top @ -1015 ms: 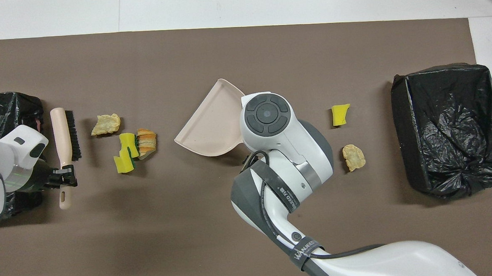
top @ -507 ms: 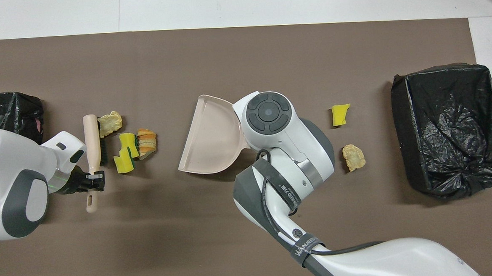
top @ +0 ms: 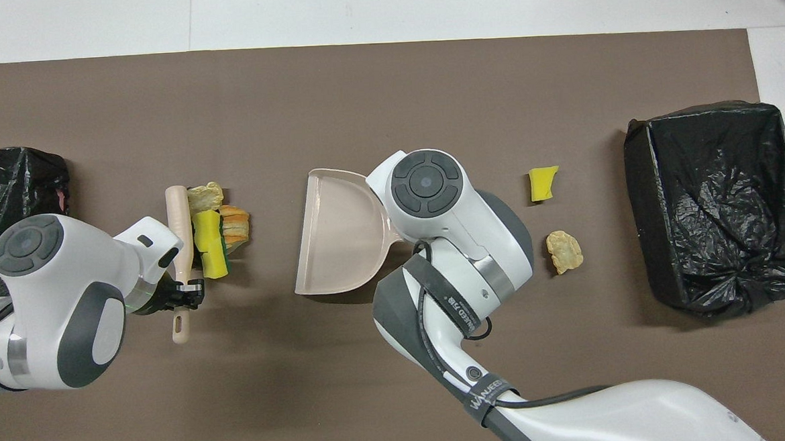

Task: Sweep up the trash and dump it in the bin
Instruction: 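Sweep the sponge and bread pieces into the dustpan with the left gripper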

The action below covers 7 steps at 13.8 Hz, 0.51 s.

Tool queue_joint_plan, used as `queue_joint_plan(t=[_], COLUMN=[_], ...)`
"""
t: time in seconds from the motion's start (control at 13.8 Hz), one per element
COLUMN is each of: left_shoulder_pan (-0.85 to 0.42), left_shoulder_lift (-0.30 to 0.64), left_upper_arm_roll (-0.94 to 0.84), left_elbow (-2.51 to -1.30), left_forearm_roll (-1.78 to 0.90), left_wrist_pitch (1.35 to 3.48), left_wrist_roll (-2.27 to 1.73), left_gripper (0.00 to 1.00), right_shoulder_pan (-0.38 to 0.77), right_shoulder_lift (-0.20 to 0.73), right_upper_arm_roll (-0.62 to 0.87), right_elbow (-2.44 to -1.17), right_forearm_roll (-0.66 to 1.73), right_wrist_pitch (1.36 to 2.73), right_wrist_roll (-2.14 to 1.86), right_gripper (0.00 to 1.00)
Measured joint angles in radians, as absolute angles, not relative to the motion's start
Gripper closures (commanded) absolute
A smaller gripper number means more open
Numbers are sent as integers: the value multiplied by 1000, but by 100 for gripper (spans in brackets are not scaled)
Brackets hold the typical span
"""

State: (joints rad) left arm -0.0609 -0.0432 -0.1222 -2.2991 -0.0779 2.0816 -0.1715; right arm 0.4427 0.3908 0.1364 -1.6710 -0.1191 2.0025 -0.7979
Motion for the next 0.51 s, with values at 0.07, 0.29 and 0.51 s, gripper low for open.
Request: queue_joint_plan(t=[0.07,0.29,0.51], left_shoulder_pan=[-79,-160,-258], left_shoulder_lift=[-43,-43,-45], left_upper_arm_roll=[-122,-124,-126], left_elbow=[-2299,-2300,-2300], left_forearm_roll=[-98,-137,-187], left_wrist_pitch=[2082,2086,2089], left_wrist_roll=[-171,-172,-188], left_gripper=[100,100,100], right_shoulder_pan=[443,442,438], right_shoulder_lift=[391,391,391], right_upper_arm_roll=[136,136,136], right_elbow=[-1671,-1671,-1671], right_forearm_roll=[-119,-120,-123], right_wrist_pitch=[2002,2003,2003], right_wrist_roll=[-799,-816,-833], right_gripper=[100,100,100])
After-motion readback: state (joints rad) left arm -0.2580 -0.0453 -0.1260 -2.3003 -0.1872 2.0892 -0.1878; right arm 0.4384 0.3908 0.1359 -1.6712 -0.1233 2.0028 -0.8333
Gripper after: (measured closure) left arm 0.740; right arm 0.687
